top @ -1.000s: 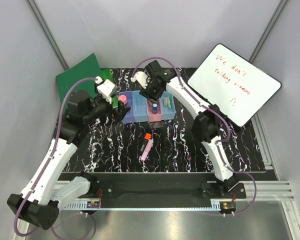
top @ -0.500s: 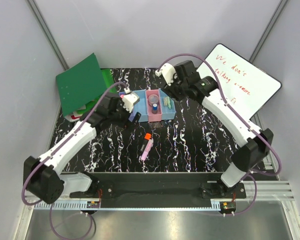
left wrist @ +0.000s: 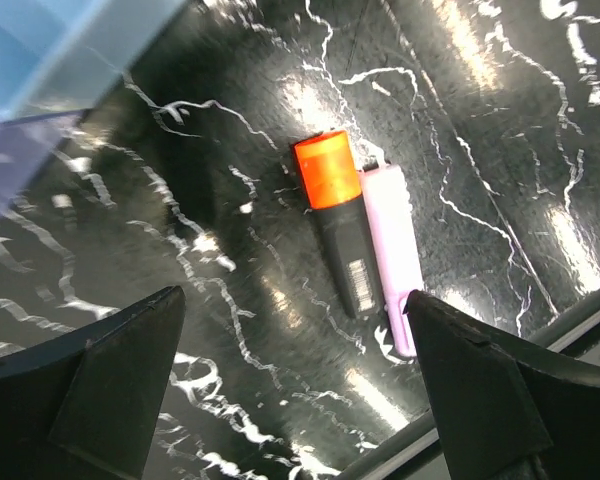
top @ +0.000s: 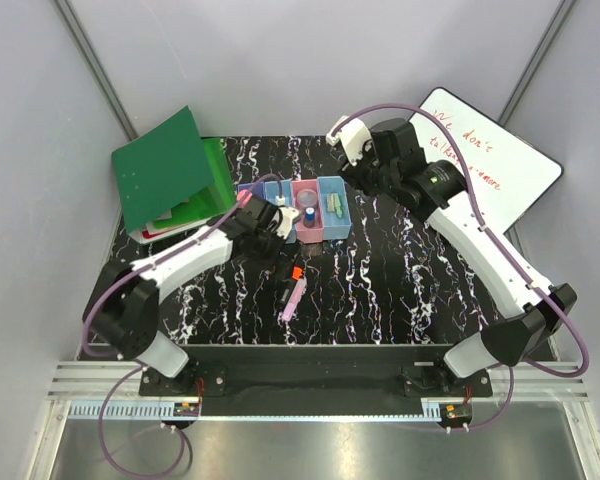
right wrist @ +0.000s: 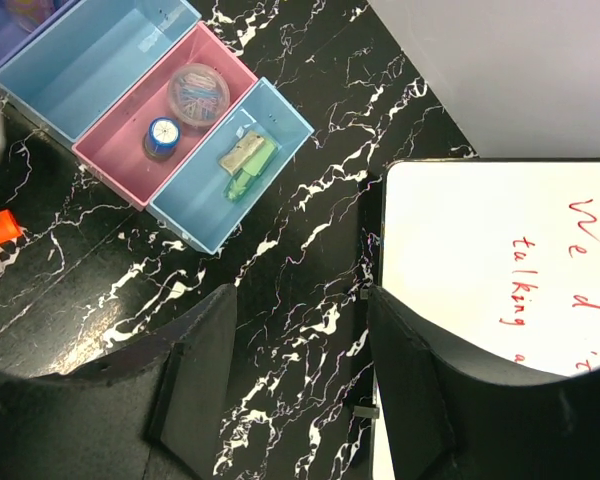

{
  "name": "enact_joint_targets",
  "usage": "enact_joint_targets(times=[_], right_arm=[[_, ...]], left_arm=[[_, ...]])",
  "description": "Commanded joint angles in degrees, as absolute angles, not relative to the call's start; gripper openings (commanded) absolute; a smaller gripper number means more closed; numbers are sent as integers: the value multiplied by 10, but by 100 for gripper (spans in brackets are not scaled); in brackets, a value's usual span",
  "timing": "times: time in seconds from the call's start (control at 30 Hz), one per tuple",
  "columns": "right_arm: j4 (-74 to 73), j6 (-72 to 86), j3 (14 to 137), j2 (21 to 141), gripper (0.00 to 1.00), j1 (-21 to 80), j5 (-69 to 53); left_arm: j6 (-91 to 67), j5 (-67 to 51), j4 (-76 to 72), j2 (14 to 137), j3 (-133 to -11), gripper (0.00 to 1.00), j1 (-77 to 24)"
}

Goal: Sort the stationery into containers
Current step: Pick up the pen from the center of the board.

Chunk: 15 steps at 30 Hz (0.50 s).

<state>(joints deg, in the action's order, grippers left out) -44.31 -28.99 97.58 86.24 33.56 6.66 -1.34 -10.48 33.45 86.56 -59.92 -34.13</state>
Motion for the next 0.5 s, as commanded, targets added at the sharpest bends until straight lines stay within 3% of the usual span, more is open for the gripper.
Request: enact_joint_targets(times=[0.0, 0.47], right_arm=[[-421, -278, 971, 841, 62, 334, 77], [-417, -256, 969, 831, 60, 335, 54]], left_arm=[[-52, -127, 332, 916, -651, 97, -357], [-78, -94, 348, 1029, -712, 95, -385]])
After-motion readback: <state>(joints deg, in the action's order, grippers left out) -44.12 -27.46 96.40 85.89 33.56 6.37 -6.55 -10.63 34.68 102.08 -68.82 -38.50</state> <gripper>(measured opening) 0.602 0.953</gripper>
